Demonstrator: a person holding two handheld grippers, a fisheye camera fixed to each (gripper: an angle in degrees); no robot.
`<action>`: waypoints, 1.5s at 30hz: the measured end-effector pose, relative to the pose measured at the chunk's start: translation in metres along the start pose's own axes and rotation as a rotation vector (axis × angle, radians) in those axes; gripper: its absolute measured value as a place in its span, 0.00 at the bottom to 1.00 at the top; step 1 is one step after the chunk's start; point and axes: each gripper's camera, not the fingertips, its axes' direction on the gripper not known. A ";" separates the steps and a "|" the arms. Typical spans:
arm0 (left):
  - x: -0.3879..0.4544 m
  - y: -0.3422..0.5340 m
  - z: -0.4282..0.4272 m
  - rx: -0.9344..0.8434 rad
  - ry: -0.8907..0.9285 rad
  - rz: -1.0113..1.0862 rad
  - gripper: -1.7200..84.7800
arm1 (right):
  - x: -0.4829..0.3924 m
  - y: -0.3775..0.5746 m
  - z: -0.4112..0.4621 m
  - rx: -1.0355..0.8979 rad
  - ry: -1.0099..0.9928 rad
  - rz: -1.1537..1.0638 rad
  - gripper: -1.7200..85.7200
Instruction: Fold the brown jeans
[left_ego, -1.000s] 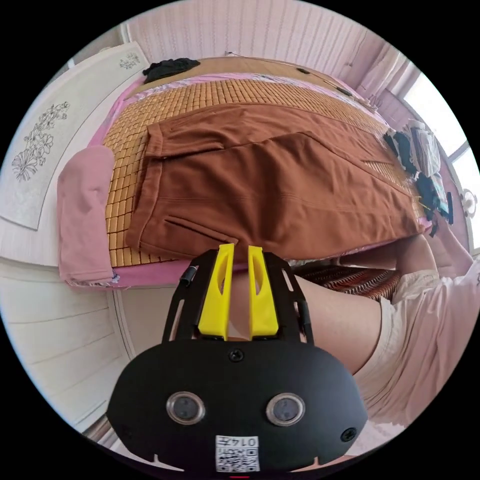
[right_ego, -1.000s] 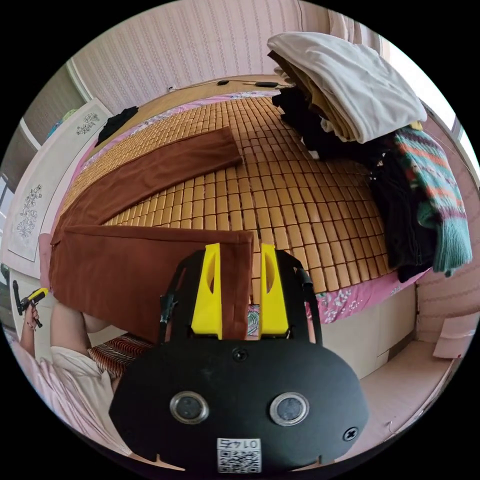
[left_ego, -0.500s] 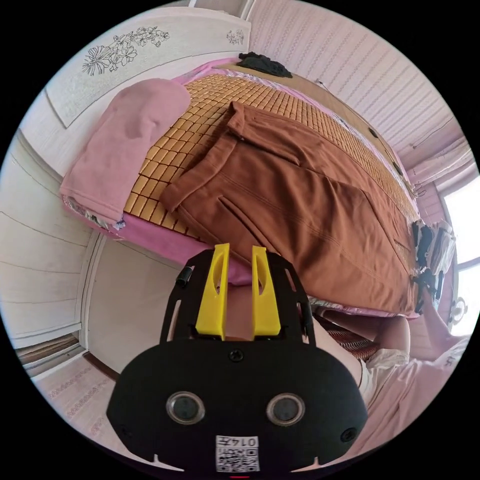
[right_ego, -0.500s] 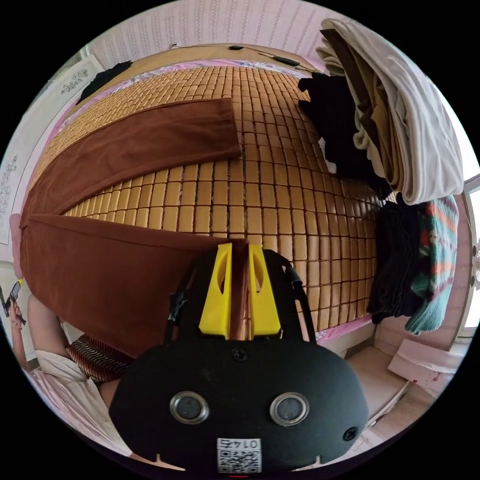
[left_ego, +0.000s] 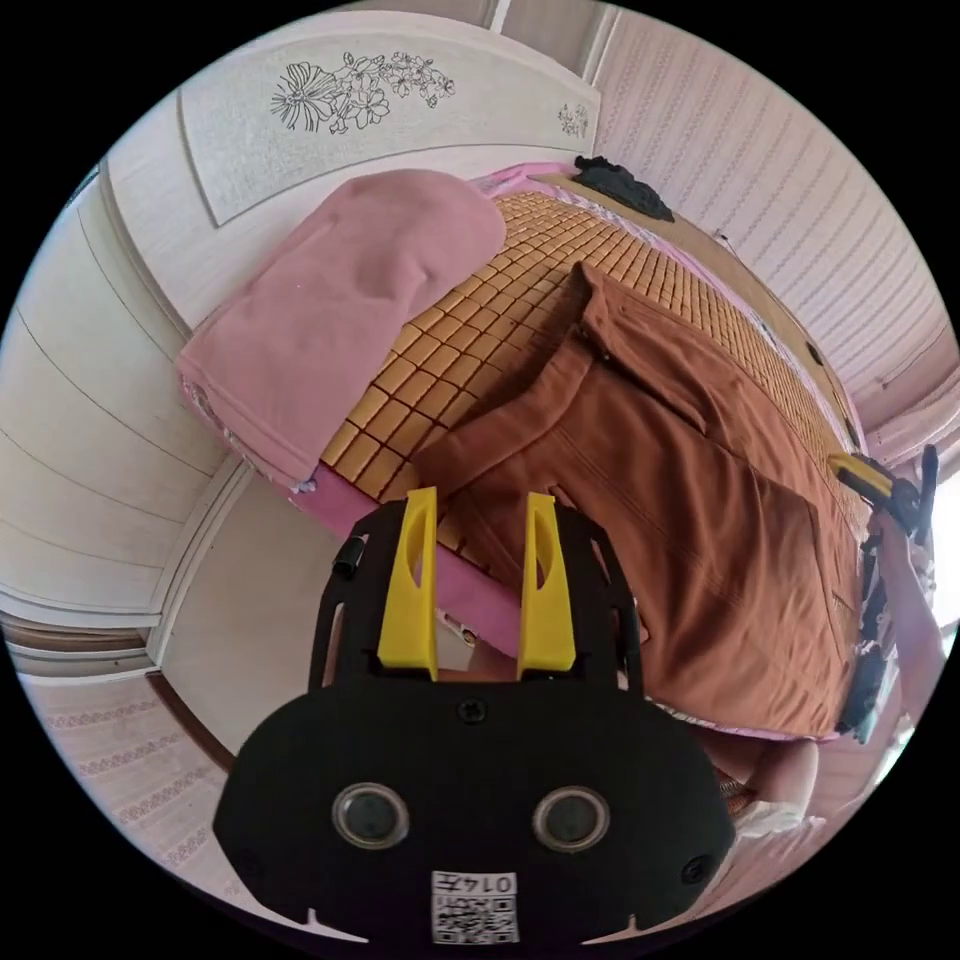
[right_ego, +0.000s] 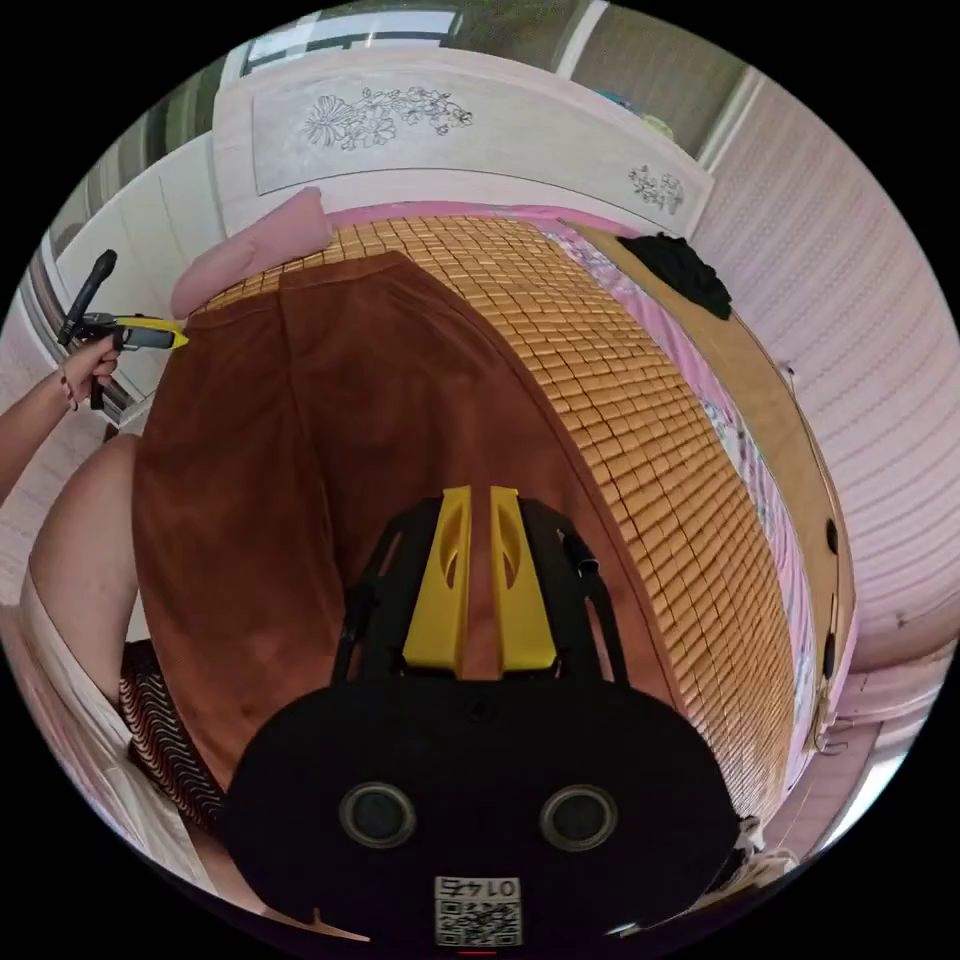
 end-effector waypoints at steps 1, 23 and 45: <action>0.006 0.001 0.001 0.006 -0.034 0.015 0.17 | -0.014 -0.036 0.020 -0.003 -0.022 -0.024 0.09; 0.003 -0.018 -0.007 0.080 -0.053 0.043 0.10 | -0.026 -0.144 0.060 0.050 0.020 -0.011 0.01; 0.487 -0.034 0.020 -0.024 0.310 0.899 0.10 | 0.086 0.401 -0.069 -0.313 0.347 0.909 0.01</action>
